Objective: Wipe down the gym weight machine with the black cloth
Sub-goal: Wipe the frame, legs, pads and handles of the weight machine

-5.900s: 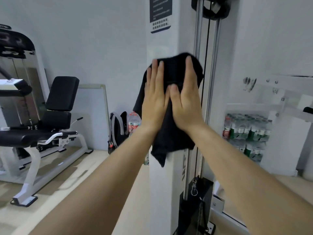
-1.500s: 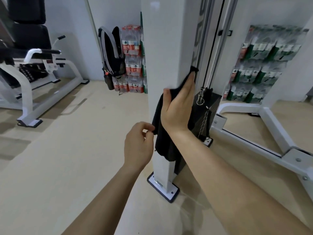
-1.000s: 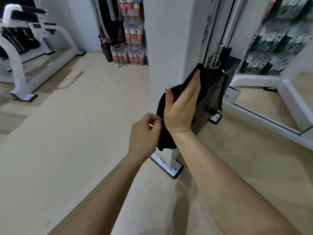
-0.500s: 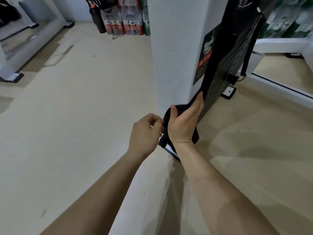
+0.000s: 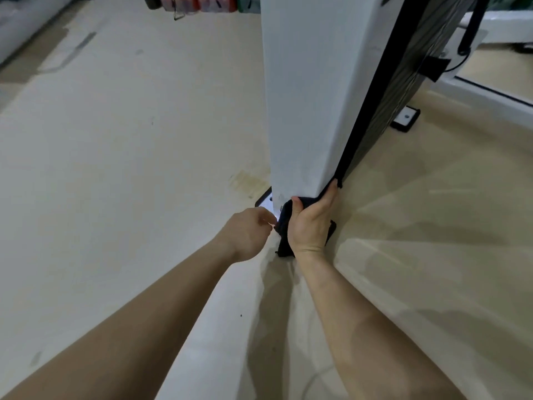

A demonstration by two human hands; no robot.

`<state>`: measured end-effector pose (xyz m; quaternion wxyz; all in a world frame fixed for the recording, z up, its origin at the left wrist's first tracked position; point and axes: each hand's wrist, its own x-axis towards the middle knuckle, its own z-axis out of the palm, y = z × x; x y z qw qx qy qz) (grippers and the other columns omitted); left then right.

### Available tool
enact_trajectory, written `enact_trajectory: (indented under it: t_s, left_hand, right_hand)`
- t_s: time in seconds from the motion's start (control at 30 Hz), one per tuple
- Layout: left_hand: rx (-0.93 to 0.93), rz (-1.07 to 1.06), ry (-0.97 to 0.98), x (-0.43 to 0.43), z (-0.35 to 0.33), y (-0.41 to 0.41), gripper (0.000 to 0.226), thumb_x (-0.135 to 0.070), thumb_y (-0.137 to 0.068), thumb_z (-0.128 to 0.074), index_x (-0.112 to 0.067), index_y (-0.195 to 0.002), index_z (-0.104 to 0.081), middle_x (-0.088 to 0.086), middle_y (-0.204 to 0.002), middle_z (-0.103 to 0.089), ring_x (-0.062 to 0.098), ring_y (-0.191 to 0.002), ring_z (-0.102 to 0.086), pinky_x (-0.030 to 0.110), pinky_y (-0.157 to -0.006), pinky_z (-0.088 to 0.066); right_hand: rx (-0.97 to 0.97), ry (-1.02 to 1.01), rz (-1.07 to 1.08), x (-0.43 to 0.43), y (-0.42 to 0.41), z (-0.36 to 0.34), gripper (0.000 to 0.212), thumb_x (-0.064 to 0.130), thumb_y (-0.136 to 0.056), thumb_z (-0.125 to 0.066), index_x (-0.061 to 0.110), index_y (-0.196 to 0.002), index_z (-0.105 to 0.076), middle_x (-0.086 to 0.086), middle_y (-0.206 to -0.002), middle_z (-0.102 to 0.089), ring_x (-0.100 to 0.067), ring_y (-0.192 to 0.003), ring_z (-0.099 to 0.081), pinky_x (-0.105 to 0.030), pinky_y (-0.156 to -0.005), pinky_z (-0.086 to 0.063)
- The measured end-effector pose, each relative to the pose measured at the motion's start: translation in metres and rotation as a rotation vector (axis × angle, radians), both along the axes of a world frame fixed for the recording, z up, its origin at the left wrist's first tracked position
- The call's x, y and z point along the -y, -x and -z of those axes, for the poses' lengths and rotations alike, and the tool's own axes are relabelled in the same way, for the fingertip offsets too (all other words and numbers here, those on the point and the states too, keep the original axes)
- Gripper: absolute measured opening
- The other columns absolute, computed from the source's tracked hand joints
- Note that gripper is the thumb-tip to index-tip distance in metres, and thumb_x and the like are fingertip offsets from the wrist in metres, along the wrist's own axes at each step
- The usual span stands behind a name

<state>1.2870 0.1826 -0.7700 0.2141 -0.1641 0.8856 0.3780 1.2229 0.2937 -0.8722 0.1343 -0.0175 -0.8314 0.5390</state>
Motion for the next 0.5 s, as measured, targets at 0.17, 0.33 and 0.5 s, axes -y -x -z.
enact_trajectory:
  t_s: [0.17,0.33,0.5]
  left_hand:
    - [-0.034,-0.200,-0.082,0.010,0.032,-0.014,0.023,-0.018,-0.096,-0.049,-0.025,-0.111,-0.065,-0.006,-0.117,-0.068,0.020,-0.107,-0.065,0.032,-0.090,-0.050]
    - [-0.046,-0.203,-0.039,0.012,0.032,-0.021,0.026,-0.021,-0.097,-0.051,-0.023,-0.120,-0.063,-0.005,-0.121,-0.066,0.020,-0.108,-0.065,0.033,-0.097,-0.048]
    - [-0.177,-0.251,-0.002,0.010,-0.008,-0.008,0.025,-0.019,-0.097,-0.048,-0.024,-0.114,-0.065,-0.008,-0.111,-0.066,0.016,-0.098,-0.066,0.020,-0.073,-0.045]
  right_hand:
    - [0.065,-0.128,0.061,0.000,-0.021,0.048,0.080,0.034,-0.094,-0.059,-0.010,-0.148,-0.020,-0.030,-0.149,-0.040,-0.038,-0.137,-0.044,-0.045,-0.113,-0.040]
    - [0.121,-0.188,0.044,-0.004,-0.020,0.036,0.081,0.032,-0.096,-0.061,-0.008,-0.152,-0.018,-0.025,-0.152,-0.038,-0.036,-0.139,-0.043,-0.048,-0.110,-0.042]
    - [0.067,-0.181,0.108,-0.002,-0.008,-0.039,0.083,0.044,-0.094,-0.054,-0.002,-0.154,-0.020,-0.022,-0.148,-0.042,-0.038,-0.133,-0.045,-0.049,-0.105,-0.044]
